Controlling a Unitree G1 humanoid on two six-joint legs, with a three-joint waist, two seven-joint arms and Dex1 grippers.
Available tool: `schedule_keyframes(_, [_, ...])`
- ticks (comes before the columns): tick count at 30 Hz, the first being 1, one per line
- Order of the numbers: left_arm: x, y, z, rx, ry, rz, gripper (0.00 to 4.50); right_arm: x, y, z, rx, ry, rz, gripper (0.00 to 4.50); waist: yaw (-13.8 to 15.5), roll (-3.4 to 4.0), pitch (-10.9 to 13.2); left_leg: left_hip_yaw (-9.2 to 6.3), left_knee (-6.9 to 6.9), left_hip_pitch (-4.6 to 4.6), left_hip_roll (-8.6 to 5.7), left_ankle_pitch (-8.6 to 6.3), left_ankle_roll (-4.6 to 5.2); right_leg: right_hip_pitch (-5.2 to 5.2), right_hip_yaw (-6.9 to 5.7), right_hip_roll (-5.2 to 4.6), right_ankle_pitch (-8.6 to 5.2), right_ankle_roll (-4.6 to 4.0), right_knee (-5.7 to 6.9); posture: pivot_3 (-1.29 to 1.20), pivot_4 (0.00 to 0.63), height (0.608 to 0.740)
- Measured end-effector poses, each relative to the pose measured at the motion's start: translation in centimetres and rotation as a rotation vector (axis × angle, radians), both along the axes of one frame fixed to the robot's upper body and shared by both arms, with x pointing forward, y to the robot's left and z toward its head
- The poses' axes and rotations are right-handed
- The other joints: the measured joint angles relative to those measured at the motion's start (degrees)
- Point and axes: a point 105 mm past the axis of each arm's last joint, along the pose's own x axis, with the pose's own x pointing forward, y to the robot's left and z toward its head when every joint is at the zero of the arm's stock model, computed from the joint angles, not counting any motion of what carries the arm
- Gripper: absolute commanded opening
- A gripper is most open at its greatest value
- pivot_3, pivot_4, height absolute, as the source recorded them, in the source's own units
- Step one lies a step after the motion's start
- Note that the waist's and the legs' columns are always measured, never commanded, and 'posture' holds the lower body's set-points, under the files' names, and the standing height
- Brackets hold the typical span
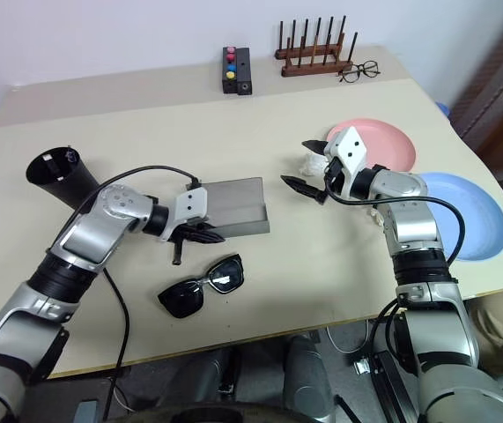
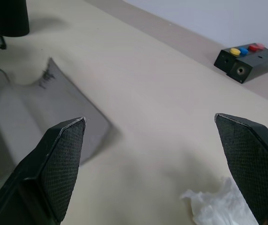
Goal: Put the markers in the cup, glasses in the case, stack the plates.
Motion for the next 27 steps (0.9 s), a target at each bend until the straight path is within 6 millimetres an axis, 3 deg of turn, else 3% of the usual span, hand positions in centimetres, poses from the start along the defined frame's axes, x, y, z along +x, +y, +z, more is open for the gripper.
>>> schedule_keyframes(27, [1.9, -2.7, 0.2, -0.015, -0.045, -0.006, 0.04, -0.1, -0.5, -0.4, 0.0, 0.006, -0.026, 4.5, 0.2, 0.0, 0.0, 0.0, 0.04, 0.0, -0.01, 0.0, 0.01, 0.02, 0.0, 0.0, 0.01, 0.01, 0.0, 0.0, 0.15, 0.74])
